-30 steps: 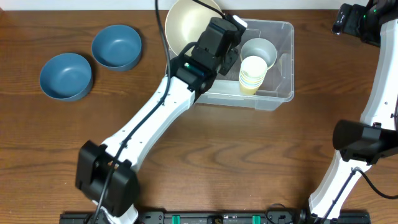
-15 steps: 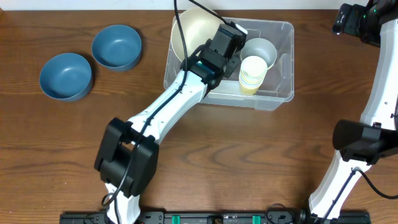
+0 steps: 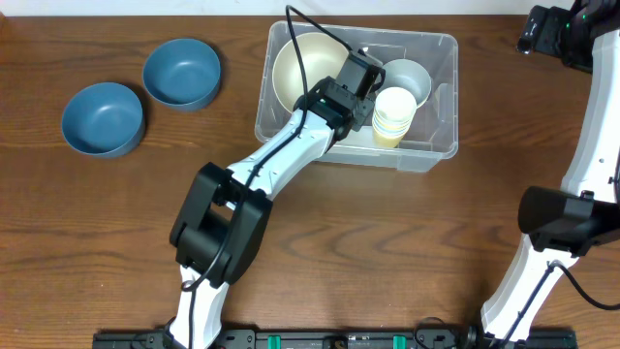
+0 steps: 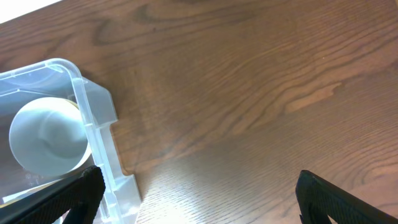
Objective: Pack container
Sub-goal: 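Carry the cream bowl into the bin and release it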
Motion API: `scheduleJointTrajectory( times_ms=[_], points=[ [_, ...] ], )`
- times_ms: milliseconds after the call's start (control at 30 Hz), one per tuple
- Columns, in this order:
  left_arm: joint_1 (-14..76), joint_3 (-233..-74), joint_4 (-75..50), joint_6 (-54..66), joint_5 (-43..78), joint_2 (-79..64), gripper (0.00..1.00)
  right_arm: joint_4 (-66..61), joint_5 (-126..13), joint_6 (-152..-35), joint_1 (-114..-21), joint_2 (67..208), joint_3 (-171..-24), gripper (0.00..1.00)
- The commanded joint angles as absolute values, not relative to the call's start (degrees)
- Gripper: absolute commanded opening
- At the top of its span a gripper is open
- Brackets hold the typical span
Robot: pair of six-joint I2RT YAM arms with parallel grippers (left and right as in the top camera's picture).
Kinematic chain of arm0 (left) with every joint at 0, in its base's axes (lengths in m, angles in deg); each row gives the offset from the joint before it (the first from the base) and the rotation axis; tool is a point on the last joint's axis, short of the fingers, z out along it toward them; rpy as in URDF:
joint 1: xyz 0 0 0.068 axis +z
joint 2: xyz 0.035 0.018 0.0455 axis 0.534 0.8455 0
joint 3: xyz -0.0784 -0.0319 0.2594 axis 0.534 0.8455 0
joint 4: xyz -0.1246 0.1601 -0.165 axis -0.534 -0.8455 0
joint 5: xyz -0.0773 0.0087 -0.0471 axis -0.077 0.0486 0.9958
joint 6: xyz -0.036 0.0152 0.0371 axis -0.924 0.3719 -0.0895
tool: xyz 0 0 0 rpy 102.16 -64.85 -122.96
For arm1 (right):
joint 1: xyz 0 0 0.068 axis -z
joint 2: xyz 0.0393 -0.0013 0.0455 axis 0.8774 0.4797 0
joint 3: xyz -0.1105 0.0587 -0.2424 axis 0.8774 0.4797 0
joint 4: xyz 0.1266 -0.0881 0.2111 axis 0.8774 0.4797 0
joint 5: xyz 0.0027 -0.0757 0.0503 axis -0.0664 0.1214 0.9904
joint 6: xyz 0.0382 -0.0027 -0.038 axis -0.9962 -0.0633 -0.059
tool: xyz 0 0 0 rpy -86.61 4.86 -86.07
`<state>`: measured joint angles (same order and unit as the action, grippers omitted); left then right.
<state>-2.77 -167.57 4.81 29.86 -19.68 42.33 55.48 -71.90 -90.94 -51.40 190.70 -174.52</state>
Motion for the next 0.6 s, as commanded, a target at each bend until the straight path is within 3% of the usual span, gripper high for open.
scheduleJointTrajectory(
  times_ms=[0, 133, 400, 567],
  points=[
    [-2.42, -169.51, 4.87, 27.81, -20.88, 43.55, 0.13, 55.52, -72.25, -91.60, -51.23, 190.66, -175.42, 0.99],
    [-2.40, -169.51, 4.92, 27.83, -20.88, 43.58, 0.27, 55.52, -72.25, -91.58, -51.20, 190.66, -175.42, 0.99],
    [-2.40, -169.54, 4.87, 27.85, -20.92, 43.42, 0.29, 55.52, -72.25, -91.58, -51.20, 190.66, -175.42, 0.99],
    [-2.42, -169.58, 4.74, 27.83, -21.56, 39.99, 0.46, 55.52, -72.25, -91.58, -51.20, 190.66, -175.42, 0.99]
  ],
)
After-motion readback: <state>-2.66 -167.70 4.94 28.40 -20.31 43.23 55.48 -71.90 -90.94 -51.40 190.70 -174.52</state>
